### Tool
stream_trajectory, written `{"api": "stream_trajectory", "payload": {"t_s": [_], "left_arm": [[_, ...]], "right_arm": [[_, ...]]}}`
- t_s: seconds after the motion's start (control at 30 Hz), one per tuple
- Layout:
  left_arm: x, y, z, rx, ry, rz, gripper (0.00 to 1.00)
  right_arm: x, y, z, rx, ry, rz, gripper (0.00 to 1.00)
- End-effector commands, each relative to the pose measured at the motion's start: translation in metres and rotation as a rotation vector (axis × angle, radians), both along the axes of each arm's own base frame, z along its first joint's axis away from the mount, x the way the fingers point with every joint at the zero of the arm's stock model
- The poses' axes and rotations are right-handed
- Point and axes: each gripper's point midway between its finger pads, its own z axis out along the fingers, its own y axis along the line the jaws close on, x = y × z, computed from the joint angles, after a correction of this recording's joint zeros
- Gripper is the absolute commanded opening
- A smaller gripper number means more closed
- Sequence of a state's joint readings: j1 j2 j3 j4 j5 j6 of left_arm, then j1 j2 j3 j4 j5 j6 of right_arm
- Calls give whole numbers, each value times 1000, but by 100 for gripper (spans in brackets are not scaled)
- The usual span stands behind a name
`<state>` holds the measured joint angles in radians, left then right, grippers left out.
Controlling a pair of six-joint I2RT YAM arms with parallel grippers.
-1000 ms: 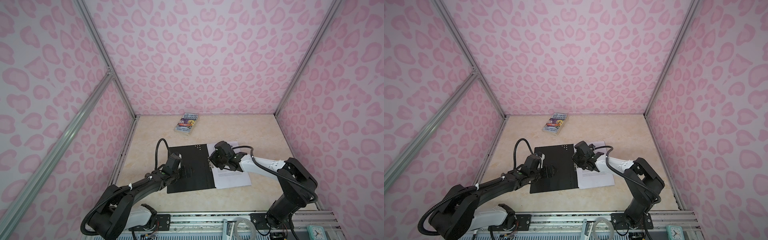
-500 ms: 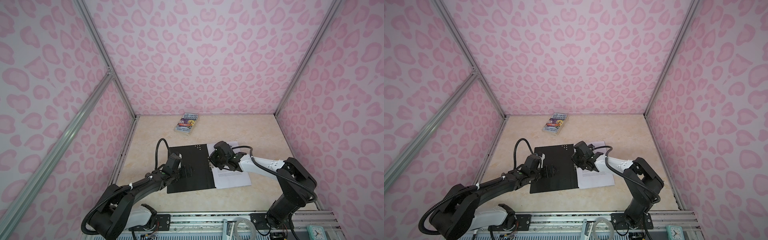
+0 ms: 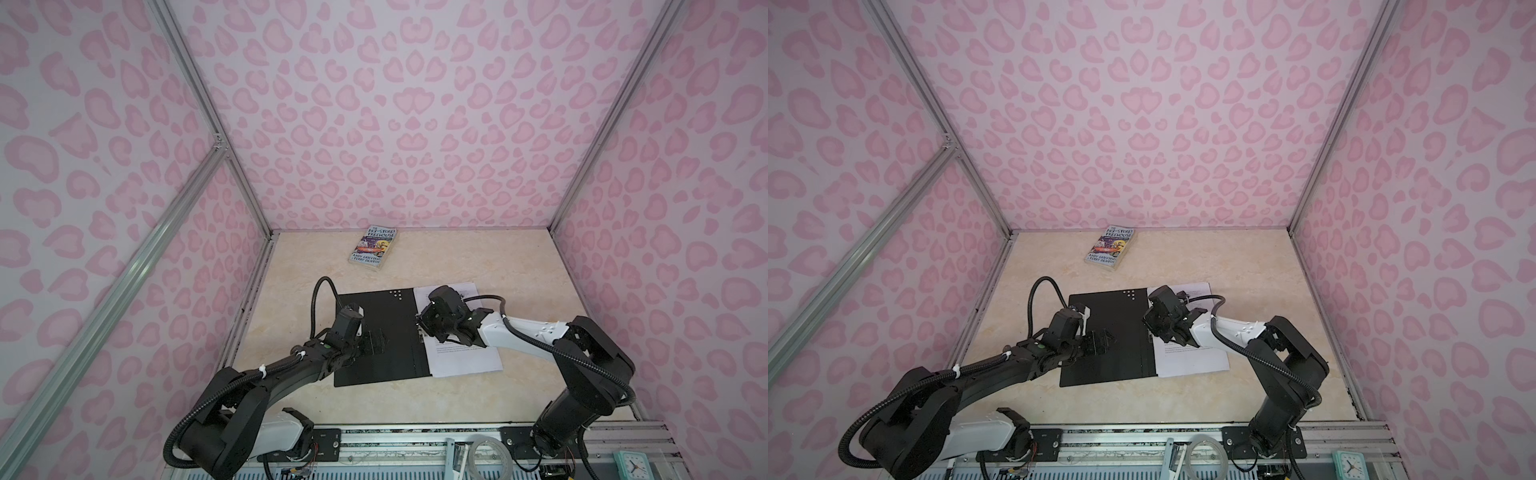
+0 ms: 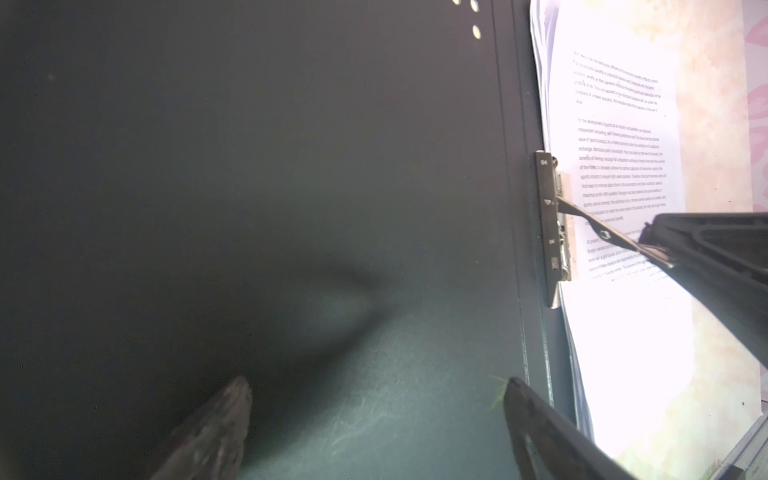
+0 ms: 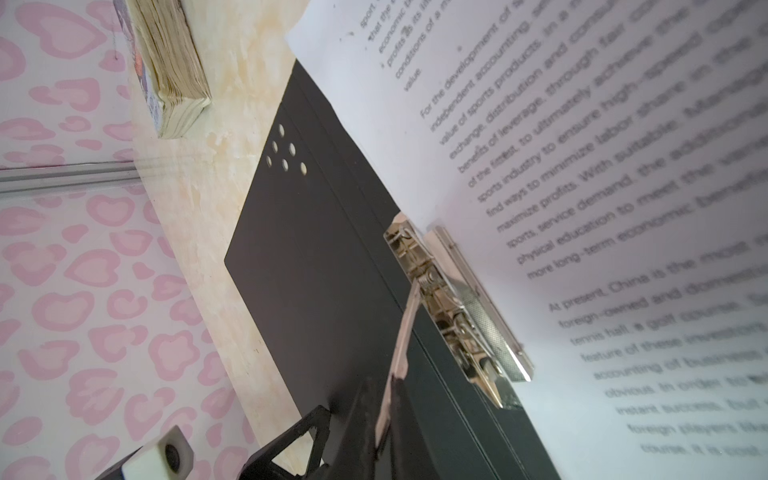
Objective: Put the files into the folder
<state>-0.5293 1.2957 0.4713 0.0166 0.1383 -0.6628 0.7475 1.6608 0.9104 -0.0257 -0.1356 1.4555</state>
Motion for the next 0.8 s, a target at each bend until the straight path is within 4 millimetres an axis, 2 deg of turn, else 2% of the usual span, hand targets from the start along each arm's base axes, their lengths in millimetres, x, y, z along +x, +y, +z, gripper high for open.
{"api": "stream_trajectory", "payload": {"t_s": [0.0, 0.37, 0.77], "left_arm": [[-7, 3, -7, 12, 46, 5, 97], [-8, 4, -11, 18, 58, 7, 97], [-7, 5, -13, 22, 64, 18, 97]], "right_arm": [[-2, 1, -1, 6, -1, 6, 10], [-5, 7, -2, 25, 2, 31, 9], [-12, 7, -7, 32, -14, 64, 0]]}}
